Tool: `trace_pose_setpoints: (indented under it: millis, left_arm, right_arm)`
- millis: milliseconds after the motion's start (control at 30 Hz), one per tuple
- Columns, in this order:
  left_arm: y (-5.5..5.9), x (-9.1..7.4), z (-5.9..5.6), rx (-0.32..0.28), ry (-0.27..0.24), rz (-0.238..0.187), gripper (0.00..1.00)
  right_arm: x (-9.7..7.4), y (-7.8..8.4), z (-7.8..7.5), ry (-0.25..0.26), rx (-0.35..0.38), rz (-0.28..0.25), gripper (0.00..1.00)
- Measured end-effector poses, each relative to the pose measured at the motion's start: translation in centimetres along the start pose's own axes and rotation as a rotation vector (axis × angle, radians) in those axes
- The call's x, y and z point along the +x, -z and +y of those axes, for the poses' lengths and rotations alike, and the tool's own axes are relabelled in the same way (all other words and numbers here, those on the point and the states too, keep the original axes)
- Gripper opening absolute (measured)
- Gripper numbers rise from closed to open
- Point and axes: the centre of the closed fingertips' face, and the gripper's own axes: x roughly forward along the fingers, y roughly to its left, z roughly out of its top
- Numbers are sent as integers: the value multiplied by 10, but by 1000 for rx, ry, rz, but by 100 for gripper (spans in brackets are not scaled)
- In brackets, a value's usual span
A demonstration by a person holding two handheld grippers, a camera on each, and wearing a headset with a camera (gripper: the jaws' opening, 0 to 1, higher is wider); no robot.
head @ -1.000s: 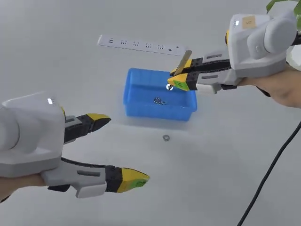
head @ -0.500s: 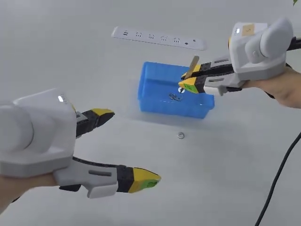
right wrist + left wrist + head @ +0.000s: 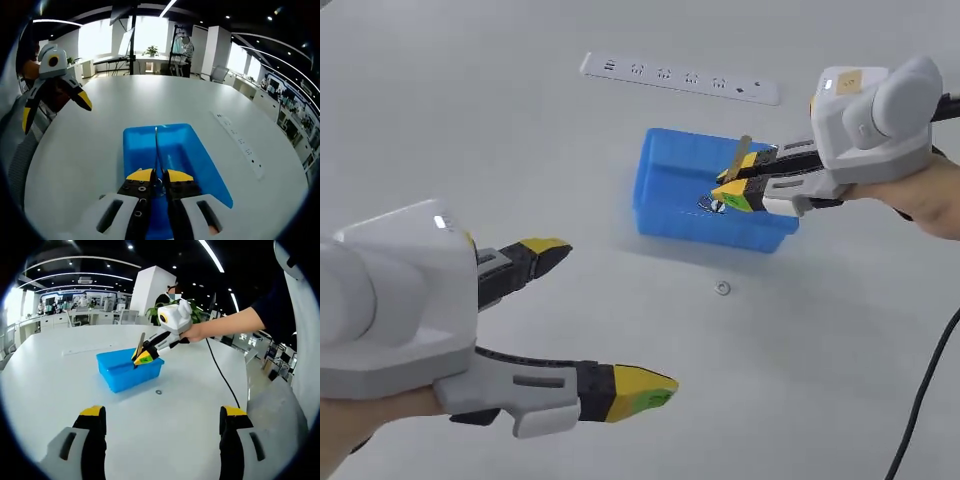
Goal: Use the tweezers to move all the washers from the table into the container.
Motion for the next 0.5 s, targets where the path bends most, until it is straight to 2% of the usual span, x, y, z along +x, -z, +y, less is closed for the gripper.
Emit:
trace_pose_setpoints:
  millis: [267, 400, 500]
  left_arm:
    - [-1, -2, 1, -23, -11, -13, 99]
    - [-2, 0, 0, -15, -7, -8, 99]
    - [-4, 1, -1, -9, -1, -6, 99]
  right_arm:
    - [0, 1, 0, 1, 13, 3, 10]
    - [-1, 3, 0, 0, 20, 13, 10]
    - [-2, 0, 0, 3, 36, 0, 10]
